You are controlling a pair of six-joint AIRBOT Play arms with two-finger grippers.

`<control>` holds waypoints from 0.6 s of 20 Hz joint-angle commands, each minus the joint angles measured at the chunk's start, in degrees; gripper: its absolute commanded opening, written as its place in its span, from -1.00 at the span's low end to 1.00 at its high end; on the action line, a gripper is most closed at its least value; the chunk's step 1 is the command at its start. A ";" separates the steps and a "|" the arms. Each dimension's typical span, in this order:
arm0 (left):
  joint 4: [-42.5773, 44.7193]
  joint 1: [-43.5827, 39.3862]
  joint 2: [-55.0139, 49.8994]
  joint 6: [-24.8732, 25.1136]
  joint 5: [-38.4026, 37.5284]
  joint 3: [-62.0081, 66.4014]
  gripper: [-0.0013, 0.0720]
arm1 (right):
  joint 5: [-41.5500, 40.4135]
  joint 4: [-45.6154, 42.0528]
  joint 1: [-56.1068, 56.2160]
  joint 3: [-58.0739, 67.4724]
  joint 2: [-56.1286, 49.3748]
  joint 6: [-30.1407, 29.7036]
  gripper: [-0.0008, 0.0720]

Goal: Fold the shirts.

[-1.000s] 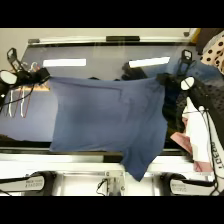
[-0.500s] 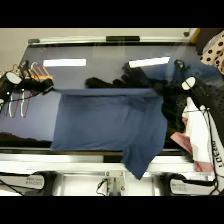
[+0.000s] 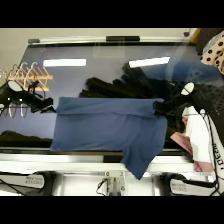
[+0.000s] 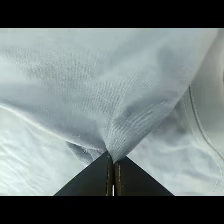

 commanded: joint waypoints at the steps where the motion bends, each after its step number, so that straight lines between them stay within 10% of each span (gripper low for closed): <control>1: 0.74 2.05 -0.02 0.98 -1.25 0.13 -0.87 | 1.09 -2.89 -0.07 -0.63 0.04 0.57 -0.77; 12: -1.84 1.01 -1.07 0.98 -1.40 -1.95 -0.87 | -2.62 -7.39 0.35 -0.63 -0.02 3.10 -0.77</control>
